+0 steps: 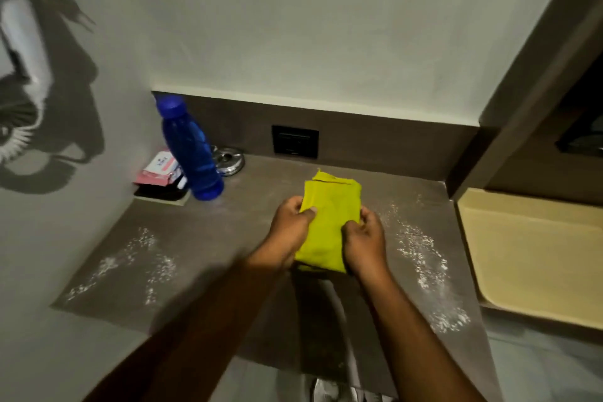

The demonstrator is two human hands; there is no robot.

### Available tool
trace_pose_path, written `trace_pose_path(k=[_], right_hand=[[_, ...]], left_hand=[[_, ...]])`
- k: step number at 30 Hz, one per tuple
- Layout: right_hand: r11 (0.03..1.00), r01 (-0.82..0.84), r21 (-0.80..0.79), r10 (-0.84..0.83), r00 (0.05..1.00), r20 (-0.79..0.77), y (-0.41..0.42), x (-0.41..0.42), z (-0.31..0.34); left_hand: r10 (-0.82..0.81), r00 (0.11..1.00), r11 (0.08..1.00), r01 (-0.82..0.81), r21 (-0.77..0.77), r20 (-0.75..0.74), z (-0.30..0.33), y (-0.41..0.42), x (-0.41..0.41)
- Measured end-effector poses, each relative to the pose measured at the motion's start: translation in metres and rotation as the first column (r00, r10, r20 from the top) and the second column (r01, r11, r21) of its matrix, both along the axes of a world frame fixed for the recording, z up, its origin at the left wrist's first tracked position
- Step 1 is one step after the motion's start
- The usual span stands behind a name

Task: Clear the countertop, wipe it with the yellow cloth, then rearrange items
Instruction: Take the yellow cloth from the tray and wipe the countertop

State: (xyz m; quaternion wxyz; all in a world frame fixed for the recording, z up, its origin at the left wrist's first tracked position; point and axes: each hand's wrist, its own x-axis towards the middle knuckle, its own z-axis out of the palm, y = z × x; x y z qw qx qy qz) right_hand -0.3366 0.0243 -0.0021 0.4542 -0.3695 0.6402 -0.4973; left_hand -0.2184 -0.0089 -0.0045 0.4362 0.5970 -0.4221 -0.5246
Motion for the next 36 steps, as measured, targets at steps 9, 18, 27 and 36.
trace_pose_path(k=[9, 18, 27, 36], right_hand=[[0.94, -0.085, 0.331, 0.283, 0.738, -0.613, 0.047, 0.07, -0.038], [0.874, -0.357, 0.329, 0.439, 0.295, -0.848, 0.015, 0.098, -0.051], [0.886, -0.356, 0.296, 0.383, 0.206, -0.901, 0.046, 0.074, -0.095], [0.92, 0.146, 0.363, 0.302, 0.323, -0.897, 0.081, -0.077, -0.091]], left_hand=[[-0.411, 0.666, 0.901, 0.399, 0.169, 0.622, -0.062, 0.018, 0.093], [-0.234, 0.316, 0.847, 0.53, 0.034, 0.919, -0.082, -0.016, 0.134], [-0.148, 0.154, 0.827, 0.561, 0.037, 0.977, -0.098, -0.014, 0.136], [-0.161, 0.175, 0.83, 0.557, 0.037, 0.971, -0.094, -0.013, 0.139]])
